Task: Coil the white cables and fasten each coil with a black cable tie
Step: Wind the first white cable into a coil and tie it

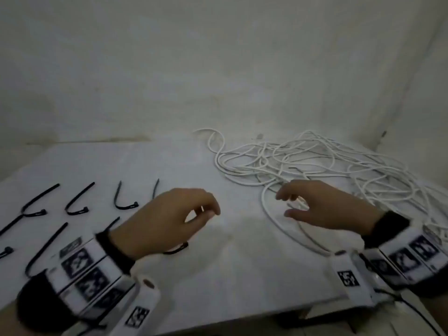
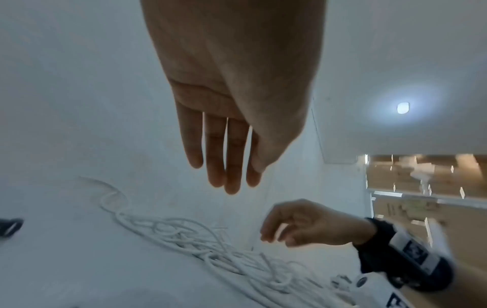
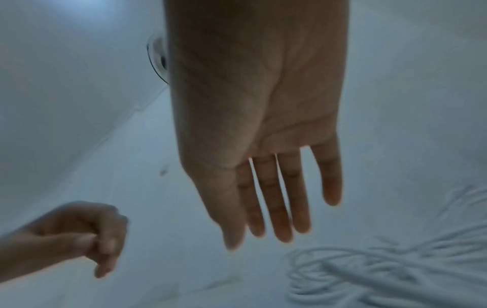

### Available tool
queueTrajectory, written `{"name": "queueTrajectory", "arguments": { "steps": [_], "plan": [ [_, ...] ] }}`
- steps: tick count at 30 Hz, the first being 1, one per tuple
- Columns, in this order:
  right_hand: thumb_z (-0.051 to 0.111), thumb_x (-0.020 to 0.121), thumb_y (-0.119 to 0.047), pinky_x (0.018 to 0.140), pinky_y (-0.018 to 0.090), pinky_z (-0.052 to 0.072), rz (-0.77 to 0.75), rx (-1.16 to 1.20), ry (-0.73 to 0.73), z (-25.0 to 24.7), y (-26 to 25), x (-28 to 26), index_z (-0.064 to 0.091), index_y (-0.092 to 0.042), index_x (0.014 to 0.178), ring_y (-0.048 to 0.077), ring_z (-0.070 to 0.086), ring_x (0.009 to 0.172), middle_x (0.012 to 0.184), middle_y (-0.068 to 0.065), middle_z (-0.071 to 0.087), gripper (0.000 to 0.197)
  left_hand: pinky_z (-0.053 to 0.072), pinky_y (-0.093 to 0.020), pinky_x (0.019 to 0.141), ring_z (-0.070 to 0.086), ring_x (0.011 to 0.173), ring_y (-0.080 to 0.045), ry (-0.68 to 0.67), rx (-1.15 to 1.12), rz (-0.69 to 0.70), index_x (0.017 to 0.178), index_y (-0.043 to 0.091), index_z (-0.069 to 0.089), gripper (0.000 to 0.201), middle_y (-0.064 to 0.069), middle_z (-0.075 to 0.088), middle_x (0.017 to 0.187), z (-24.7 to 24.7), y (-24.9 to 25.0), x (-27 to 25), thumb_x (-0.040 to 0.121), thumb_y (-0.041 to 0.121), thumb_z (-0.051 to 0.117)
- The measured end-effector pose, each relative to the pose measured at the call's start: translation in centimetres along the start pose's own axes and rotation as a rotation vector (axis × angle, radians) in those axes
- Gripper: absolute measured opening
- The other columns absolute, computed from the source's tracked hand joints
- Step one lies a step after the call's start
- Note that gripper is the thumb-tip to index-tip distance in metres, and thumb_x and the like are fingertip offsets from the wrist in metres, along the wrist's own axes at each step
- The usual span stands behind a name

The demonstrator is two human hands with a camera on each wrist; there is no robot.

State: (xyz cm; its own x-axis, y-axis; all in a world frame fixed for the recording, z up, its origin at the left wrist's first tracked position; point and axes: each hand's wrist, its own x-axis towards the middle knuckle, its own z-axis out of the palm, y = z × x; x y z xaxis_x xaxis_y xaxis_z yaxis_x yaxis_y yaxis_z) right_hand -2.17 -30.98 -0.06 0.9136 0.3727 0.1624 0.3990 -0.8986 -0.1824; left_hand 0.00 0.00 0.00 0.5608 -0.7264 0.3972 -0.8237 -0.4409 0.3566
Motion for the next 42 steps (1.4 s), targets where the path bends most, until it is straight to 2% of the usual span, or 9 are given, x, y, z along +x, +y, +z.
{"name": "queueTrajectory", "arguments": {
  "steps": [4, 9, 13, 16, 24, 28, 33, 38, 42],
  "plan": [
    [0.069, 0.085, -0.028, 0.083, 0.018, 0.033, 0.293, -0.165, -0.374, 0.3, 4.5, 0.9, 0.059, -0.022, 0.115, 0.013, 0.049, 0.108, 0.107, -0.009, 0.045, 0.032, 0.051, -0.031, 0.076, 0.059, 0.081, -0.001, -0.024, 0.0, -0.074, 0.095, 0.025, 0.066, 0.021, 0.017, 0.064, 0.086, 1.9, -2.3, 4.7, 0.091, 0.035, 0.047],
    [0.063, 0.089, -0.02, 0.077, 0.027, 0.046, 0.206, -0.068, -0.342, -1.1, 4.6, 2.8, 0.065, -0.024, 0.081, 0.009, 0.06, 0.08, 0.086, -0.007, 0.066, 0.009, 0.05, -0.032, 0.078, 0.058, 0.084, -0.001, -0.07, -0.09, -0.075, 0.096, 0.024, 0.067, 0.016, 0.016, 0.066, 0.089, 4.2, -3.4, 8.4, 0.094, 0.031, 0.052],
    [0.061, 0.09, -0.029, 0.071, 0.018, 0.045, 0.001, -0.022, -0.347, -3.0, 0.9, 6.7, 0.071, -0.029, 0.095, 0.001, 0.058, 0.073, 0.083, -0.009, 0.066, 0.011, 0.047, -0.029, 0.075, 0.057, 0.083, -0.006, -0.033, -0.126, -0.06, 0.096, 0.022, 0.066, 0.038, 0.01, 0.065, 0.088, 4.1, -3.7, 10.8, 0.095, 0.049, 0.039],
    [0.059, 0.092, -0.03, 0.065, 0.012, 0.038, -0.12, 0.003, -0.287, -4.2, -1.8, 9.3, 0.069, -0.025, 0.094, -0.005, 0.048, 0.062, 0.075, -0.012, 0.057, 0.011, 0.044, -0.032, 0.066, 0.056, 0.072, -0.012, -0.026, -0.166, -0.072, 0.085, 0.018, 0.063, 0.056, 0.004, 0.061, 0.074, 2.9, -3.5, 11.1, 0.09, 0.059, 0.025],
    [0.066, 0.086, -0.036, 0.058, 0.019, 0.035, -0.227, 0.163, 0.029, -4.0, -2.3, 10.4, 0.059, -0.014, 0.071, 0.009, 0.047, 0.062, 0.06, -0.005, 0.051, 0.028, 0.033, -0.011, 0.058, 0.048, 0.057, 0.002, 0.06, -0.159, -0.194, 0.061, 0.027, 0.042, 0.04, 0.021, 0.052, 0.058, 0.7, -3.4, 9.0, 0.094, 0.046, 0.03],
    [0.059, 0.086, -0.029, 0.071, 0.03, 0.042, -0.213, 0.32, 0.166, -3.5, -1.3, 8.7, 0.067, -0.013, 0.083, 0.013, 0.053, 0.071, 0.072, -0.003, 0.062, 0.017, 0.036, -0.012, 0.058, 0.049, 0.058, -0.002, 0.152, -0.311, -0.297, 0.063, 0.025, 0.051, 0.041, 0.011, 0.053, 0.058, 0.7, -3.0, 6.8, 0.091, 0.046, 0.03],
    [0.059, 0.088, -0.03, 0.066, 0.03, 0.04, -0.259, 0.324, 0.178, -3.3, -3.1, 7.6, 0.067, -0.015, 0.083, 0.015, 0.051, 0.066, 0.067, 0.0, 0.058, 0.017, 0.039, -0.019, 0.056, 0.046, 0.056, -0.004, 0.125, -0.317, -0.253, 0.074, 0.021, 0.056, 0.035, 0.006, 0.05, 0.061, 1.1, 1.0, 7.2, 0.102, 0.026, 0.036],
    [0.056, 0.093, -0.025, 0.067, 0.017, 0.045, -0.197, 0.598, 0.274, -3.7, -1.7, 7.6, 0.058, -0.015, 0.081, 0.006, 0.063, 0.068, 0.07, 0.0, 0.063, 0.016, 0.018, -0.016, 0.043, 0.022, 0.043, -0.003, 0.313, -0.869, -0.339, 0.067, 0.014, 0.039, 0.037, 0.013, 0.03, 0.049, 0.0, 1.4, 7.5, 0.103, 0.018, 0.031],
    [0.051, 0.093, -0.026, 0.074, 0.023, 0.048, -0.136, 0.736, 0.256, -2.6, -0.3, 8.0, 0.052, -0.012, 0.087, 0.016, 0.069, 0.078, 0.07, 0.005, 0.063, 0.015, 0.016, -0.016, 0.04, 0.02, 0.042, -0.003, 0.445, -1.275, -0.334, 0.066, 0.017, 0.038, 0.04, 0.012, 0.026, 0.048, -1.3, 0.6, 7.0, 0.103, 0.022, 0.024]
  ]
}}
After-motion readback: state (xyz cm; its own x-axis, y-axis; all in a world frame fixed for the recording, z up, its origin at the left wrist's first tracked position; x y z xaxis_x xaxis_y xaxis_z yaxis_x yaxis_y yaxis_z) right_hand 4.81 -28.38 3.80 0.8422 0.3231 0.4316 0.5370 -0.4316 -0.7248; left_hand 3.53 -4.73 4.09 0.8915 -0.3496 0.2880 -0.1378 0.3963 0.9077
